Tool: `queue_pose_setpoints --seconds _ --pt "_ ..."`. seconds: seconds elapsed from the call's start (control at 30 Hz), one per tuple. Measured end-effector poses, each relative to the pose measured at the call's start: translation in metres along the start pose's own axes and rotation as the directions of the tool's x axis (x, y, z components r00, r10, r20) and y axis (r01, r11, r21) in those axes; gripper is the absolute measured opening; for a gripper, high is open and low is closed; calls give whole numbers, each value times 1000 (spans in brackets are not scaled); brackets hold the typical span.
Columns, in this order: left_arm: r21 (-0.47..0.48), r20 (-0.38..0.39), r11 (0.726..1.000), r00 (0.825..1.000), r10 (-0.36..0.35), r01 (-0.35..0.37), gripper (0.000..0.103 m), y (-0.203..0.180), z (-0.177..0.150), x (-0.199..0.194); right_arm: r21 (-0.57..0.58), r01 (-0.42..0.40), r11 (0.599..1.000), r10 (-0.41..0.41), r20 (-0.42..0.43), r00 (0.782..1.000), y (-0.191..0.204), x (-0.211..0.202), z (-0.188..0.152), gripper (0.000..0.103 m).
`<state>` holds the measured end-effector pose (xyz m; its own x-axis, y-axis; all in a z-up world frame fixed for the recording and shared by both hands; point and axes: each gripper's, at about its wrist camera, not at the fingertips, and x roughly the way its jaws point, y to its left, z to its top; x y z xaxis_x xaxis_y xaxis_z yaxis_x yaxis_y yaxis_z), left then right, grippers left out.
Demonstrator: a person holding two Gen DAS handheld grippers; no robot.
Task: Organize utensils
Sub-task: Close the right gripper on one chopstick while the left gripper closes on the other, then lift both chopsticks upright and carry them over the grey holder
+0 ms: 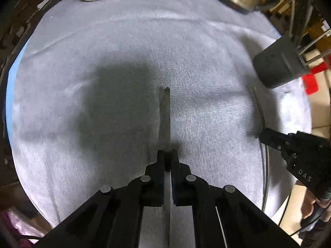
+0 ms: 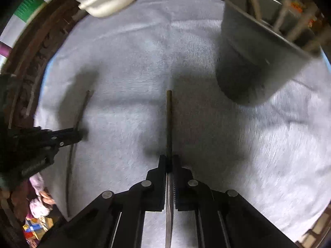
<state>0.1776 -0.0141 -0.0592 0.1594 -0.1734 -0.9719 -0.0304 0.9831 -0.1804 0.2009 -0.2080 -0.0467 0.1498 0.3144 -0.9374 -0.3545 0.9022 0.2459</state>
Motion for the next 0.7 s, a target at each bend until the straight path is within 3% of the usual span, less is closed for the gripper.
queue_pose_setpoints --seconds 0.2,0.3,0.37,0.43,0.5,0.6,0.7 --pt "-47 168 995 983 -80 89 5 5 -20 -34 43 -45 998 35 220 975 -13 -50 -35 6" --pt "-45 274 994 958 -83 99 5 -1 -27 -58 70 -57 996 29 350 936 -24 -82 -53 6" --pt "-43 360 995 931 -68 89 5 -8 -32 -77 80 -67 995 26 430 902 -26 -95 -60 6" --pt "-39 460 996 886 -57 84 5 -5 -33 -97 93 -52 994 -3 513 858 -33 -116 -70 6" --pt "-45 556 997 831 -29 65 5 -1 -38 -109 118 -35 992 -44 607 793 -38 -131 -83 6" --pt "-58 644 998 765 20 23 5 -7 -42 -120 176 -21 984 -110 698 707 -52 -153 -95 6" --pt "-65 706 998 706 61 -21 5 -13 -46 -123 203 15 979 -165 748 643 -54 -160 -95 6"
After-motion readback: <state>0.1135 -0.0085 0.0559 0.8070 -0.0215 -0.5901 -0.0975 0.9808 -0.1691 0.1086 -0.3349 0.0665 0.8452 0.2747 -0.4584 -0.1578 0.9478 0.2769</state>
